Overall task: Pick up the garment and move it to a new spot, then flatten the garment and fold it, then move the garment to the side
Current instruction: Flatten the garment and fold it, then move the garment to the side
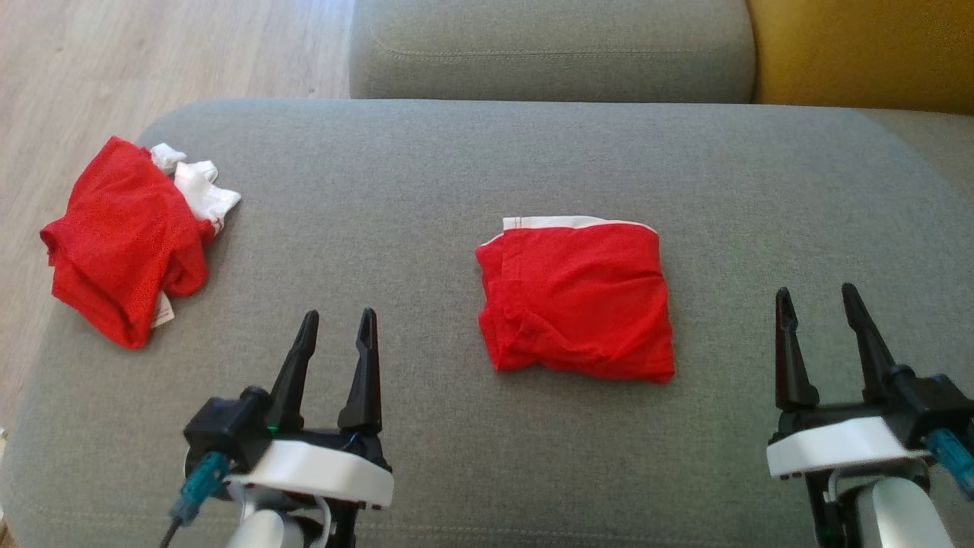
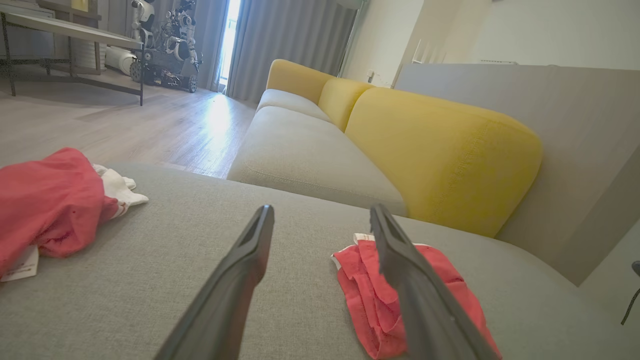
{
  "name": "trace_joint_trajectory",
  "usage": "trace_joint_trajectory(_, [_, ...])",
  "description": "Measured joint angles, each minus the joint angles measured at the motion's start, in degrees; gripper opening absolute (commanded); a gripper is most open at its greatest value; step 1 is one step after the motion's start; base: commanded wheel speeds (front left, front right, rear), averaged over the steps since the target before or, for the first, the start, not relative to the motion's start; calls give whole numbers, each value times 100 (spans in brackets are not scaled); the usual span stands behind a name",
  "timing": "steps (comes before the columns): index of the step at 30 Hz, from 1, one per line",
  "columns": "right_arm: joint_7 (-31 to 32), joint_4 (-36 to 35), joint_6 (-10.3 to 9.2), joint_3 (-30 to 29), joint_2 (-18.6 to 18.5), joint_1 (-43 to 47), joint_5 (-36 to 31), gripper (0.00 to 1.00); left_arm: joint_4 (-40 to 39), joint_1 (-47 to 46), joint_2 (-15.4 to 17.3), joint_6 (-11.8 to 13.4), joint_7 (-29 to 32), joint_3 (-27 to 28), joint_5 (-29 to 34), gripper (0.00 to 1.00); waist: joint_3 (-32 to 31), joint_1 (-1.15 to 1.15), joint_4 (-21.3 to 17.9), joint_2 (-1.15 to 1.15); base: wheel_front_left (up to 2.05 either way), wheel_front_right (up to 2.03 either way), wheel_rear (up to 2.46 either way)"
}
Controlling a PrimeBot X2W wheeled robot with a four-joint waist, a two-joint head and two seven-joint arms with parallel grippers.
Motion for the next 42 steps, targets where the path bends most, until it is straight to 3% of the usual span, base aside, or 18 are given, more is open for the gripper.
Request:
trace_joint_trajectory(30, [11, -58, 1, 9, 63, 61, 180, 100, -14, 40, 4, -4, 0, 13, 191, 100, 338, 0, 155, 0, 0, 0, 0])
trace_joint_trajectory(42, [1001, 1613, 0, 397, 52, -1295, 1589, 100, -4, -354, 2, -102, 0, -170, 92, 100, 852, 0, 510, 0, 0, 0, 0])
